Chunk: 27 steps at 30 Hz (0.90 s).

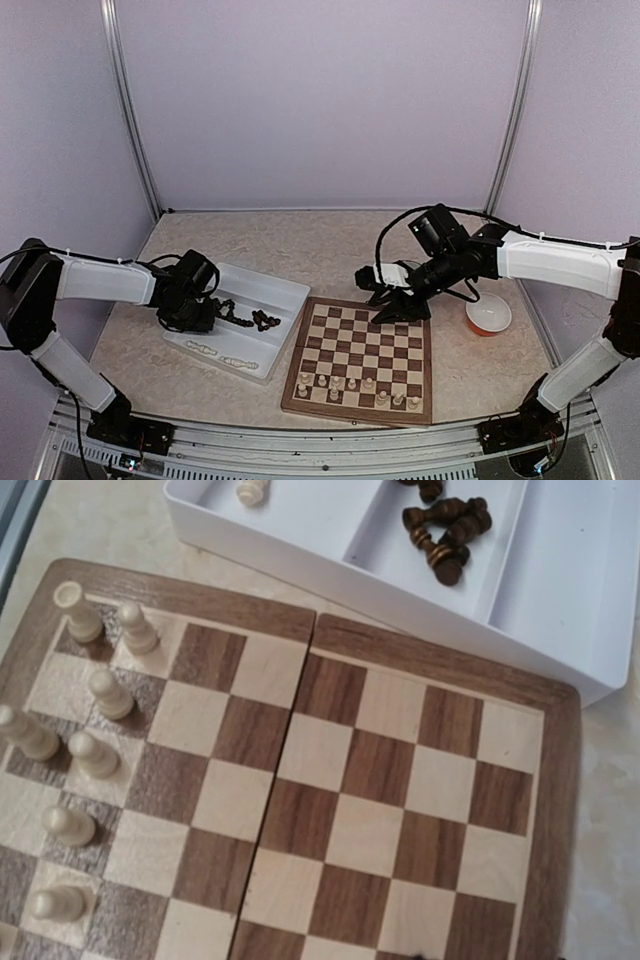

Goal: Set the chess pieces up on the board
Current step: Move the pawn into the storage box.

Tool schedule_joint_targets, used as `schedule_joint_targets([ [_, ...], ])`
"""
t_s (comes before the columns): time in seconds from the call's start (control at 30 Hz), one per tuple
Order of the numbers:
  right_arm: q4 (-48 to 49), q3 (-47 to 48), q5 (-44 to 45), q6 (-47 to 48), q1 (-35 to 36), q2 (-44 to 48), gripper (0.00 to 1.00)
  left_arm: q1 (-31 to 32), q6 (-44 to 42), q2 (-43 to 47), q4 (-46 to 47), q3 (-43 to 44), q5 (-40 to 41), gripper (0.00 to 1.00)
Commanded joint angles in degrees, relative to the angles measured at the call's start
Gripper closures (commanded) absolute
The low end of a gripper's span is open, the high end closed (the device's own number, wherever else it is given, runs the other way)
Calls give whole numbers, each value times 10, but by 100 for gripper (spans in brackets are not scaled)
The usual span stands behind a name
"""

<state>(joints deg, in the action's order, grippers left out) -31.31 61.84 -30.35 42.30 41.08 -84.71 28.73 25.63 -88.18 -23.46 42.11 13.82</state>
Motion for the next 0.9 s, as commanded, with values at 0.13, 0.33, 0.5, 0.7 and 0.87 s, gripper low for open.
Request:
schedule_joint_targets([
  [0.13,8,-5,3,-5,5,-18,61,72,37,3,-41,7,-35,85],
  [0.33,6,-2,1,-9,5,-23,61,143,79,30,-136,79,-48,90],
  [0.5,10,12,7,-26,4,-27,61,160,79,78,-124,108,-101,90],
  [0.7,24,37,8,-58,4,-31,61,162,70,119,-92,107,-126,90],
  [0.87,13,57,-12,-64,4,-42,60,143,104,124,-118,73,-64,81],
])
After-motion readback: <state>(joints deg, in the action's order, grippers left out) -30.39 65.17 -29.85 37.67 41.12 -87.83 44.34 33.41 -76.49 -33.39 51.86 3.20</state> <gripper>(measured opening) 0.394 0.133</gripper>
